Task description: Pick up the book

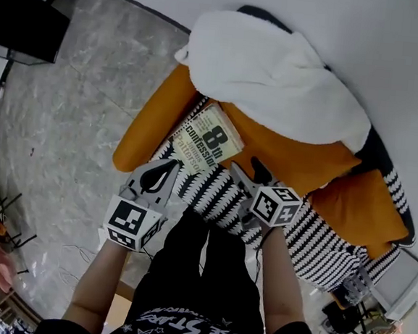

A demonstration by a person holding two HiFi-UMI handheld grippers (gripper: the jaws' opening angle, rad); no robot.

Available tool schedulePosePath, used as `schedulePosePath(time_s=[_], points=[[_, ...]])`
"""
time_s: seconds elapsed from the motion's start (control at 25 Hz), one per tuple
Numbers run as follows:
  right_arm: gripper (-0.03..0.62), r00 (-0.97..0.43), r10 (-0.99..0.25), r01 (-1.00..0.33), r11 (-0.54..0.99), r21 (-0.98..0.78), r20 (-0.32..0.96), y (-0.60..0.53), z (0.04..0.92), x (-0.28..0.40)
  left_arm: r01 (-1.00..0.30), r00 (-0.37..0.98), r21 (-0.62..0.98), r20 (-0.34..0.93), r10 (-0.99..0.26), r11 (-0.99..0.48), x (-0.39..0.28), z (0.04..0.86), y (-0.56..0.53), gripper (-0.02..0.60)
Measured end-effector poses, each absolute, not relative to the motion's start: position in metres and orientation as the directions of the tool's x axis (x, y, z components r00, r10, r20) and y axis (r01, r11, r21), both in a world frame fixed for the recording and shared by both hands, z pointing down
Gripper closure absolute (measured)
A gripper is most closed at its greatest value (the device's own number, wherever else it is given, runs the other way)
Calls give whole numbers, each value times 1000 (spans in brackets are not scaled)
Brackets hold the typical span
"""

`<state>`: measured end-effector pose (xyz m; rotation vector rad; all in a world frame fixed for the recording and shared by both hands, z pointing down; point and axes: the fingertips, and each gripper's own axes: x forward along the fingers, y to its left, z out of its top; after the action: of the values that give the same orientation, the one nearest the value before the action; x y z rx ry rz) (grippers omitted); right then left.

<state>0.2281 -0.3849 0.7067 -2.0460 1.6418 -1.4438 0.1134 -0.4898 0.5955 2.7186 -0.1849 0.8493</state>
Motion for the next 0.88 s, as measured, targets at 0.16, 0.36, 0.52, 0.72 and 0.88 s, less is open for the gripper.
schedulePosePath(time_s=[0.16, 0.36, 0.52, 0.72, 0.88], points=[[282, -68, -805, -671, -400, -624, 589, -392, 732, 236, -243, 815, 248, 577, -59, -938, 117, 616, -494, 574], [282, -89, -784, -669, -409, -620, 614, -394, 758, 240, -240, 801, 249, 597, -46, -938, 118, 637, -497, 574], [281, -110, -765, -674, -412, -614, 634, -394, 776, 241, -261, 789, 263, 613, -48, -929, 112, 648, -496, 575], [281, -143, -753, -690, -390, -611, 642, -398, 791, 240, -270, 765, 268, 643, -37, -925, 105, 660, -494, 575], [281, -155, -770, -690, -364, -625, 619, -402, 796, 241, -276, 756, 282, 654, -27, -919, 102, 665, -490, 574]])
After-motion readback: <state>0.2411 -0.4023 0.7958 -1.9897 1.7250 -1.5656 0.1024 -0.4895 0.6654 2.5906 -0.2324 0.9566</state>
